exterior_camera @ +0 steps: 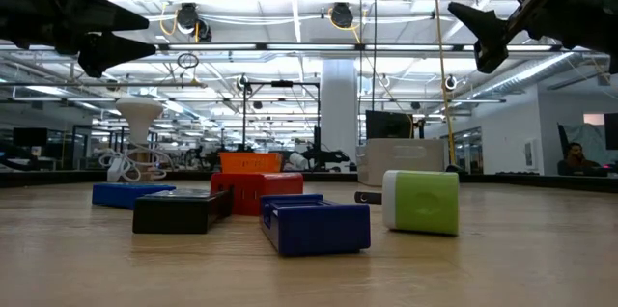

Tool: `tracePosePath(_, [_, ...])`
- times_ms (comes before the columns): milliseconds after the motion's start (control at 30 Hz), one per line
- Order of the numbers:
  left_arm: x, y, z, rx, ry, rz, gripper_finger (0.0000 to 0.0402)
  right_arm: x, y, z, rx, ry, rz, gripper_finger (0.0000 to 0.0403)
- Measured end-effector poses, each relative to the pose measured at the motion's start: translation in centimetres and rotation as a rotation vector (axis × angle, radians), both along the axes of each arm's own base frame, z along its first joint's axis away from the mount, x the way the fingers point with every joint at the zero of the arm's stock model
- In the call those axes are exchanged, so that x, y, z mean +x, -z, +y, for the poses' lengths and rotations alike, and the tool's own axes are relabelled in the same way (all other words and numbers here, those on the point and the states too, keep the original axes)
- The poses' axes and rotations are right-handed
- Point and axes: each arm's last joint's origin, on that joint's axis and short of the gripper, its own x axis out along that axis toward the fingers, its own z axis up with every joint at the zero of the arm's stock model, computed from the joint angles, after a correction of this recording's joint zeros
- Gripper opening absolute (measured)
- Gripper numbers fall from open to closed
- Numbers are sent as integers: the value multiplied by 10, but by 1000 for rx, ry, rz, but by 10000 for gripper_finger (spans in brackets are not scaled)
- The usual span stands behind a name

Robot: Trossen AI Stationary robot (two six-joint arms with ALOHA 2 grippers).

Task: Pick & Place Office items
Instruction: Put the red charger adapter into the gray bin

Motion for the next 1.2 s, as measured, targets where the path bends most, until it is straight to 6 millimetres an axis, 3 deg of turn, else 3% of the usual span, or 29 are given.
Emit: tracePosePath(1200, [0,0,0,0,0,0,292,2,6,0,111,-14,82,275])
